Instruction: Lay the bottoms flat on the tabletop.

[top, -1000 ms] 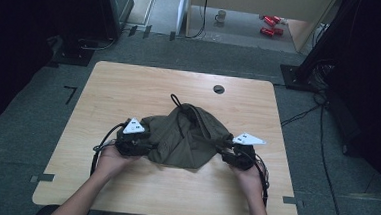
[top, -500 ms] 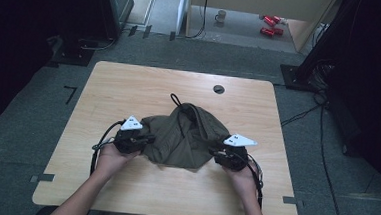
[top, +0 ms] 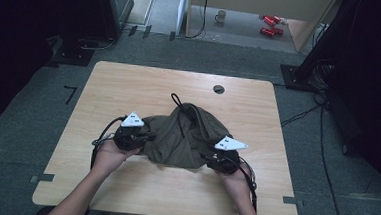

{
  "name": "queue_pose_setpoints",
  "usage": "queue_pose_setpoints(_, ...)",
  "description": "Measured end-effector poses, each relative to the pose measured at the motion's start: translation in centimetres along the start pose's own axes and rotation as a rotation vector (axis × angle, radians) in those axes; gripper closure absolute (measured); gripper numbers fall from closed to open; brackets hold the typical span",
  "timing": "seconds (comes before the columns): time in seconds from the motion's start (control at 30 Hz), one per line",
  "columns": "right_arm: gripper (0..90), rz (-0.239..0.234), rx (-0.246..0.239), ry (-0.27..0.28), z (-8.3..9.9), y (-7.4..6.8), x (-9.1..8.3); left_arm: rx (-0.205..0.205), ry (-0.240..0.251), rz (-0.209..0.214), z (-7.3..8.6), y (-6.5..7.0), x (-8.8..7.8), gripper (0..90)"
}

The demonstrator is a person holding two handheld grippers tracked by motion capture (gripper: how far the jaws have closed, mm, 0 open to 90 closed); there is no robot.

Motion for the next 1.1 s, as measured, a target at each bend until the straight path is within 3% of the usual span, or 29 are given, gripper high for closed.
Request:
queue_pose_setpoints(0.23,55.7,-0.006,-0.008,-0.025,0.2,-0.6,1.0,-0.012,-0.017,-0.023,-1.9,-0.9,-0.6,89.9)
queue_pose_setpoints(0.53,55.2,-0.017,-0.021,-0.059,0.4,-1.2,2.0,0.034,-0.040,-0.082,-4.9,-2.5,-1.3,90.0)
queue_pose_setpoints(0.9,55.3,-0.024,-0.024,-0.077,0.5,-1.6,2.4,0.002,-0.046,-0.147,-7.8,-6.0,-0.2,90.0)
queue_pose_setpoints(1.1,55.1,-0.025,-0.026,-0.070,0.7,-1.6,2.3,-0.018,-0.026,-0.153,-8.9,-7.1,0.2,90.0)
Point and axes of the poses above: each handheld gripper's, and its own axes: x roughly forward along the jaws, z roughly out of its underside, y roughly to its right, the point moved 1 cm from there along x, roughly forward along the jaws, and after that the axes turned 14 degrees about -x, right-handed, at the moved point
